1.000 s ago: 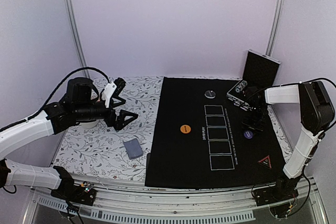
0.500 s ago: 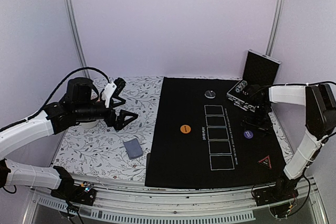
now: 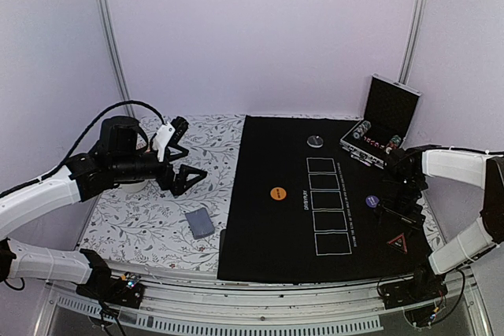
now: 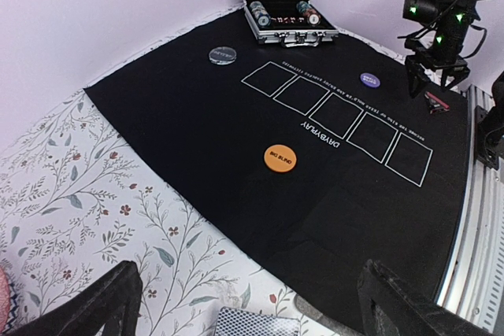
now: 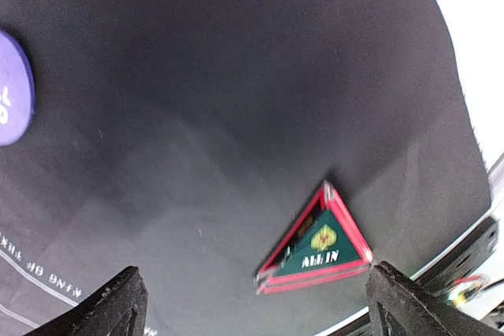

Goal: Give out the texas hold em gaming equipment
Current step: Move the all-in button to the poker table mat.

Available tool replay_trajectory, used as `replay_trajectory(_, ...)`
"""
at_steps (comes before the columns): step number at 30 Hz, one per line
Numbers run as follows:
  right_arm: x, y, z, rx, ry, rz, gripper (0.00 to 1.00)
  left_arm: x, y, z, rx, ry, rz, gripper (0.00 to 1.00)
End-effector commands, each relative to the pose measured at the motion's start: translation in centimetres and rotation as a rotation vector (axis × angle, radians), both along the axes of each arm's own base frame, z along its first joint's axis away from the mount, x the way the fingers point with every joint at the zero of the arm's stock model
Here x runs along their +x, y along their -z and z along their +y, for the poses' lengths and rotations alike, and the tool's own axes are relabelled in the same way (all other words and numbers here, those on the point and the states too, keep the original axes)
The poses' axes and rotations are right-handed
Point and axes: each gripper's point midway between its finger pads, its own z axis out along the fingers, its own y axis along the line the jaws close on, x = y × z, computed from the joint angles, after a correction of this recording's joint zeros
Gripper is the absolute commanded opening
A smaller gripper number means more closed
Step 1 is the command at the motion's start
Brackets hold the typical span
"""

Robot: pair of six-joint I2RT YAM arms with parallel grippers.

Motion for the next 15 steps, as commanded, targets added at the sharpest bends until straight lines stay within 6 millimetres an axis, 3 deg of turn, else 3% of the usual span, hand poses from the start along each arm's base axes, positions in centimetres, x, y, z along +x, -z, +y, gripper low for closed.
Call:
replay_trajectory(1, -1.4, 0.1, 0.8, 0.075, 0.076, 0.005, 0.99, -0.9, -0.3, -0.5, -0.012, 0.034, -0.014, 0.98)
replay_trajectory(11, -2.7, 0.9, 1.2, 0.102, 0.091, 0.055, 0.99, -1.0, -0.6, -0.5, -0.018, 0.038, -0.018, 0.98)
replay_trajectory(15, -1.9, 1.0, 2.0, 0.151, 0.075, 0.04, 0.99, -1.1, -0.8, -0.5, -0.022, 0.038, -0.023, 0.98)
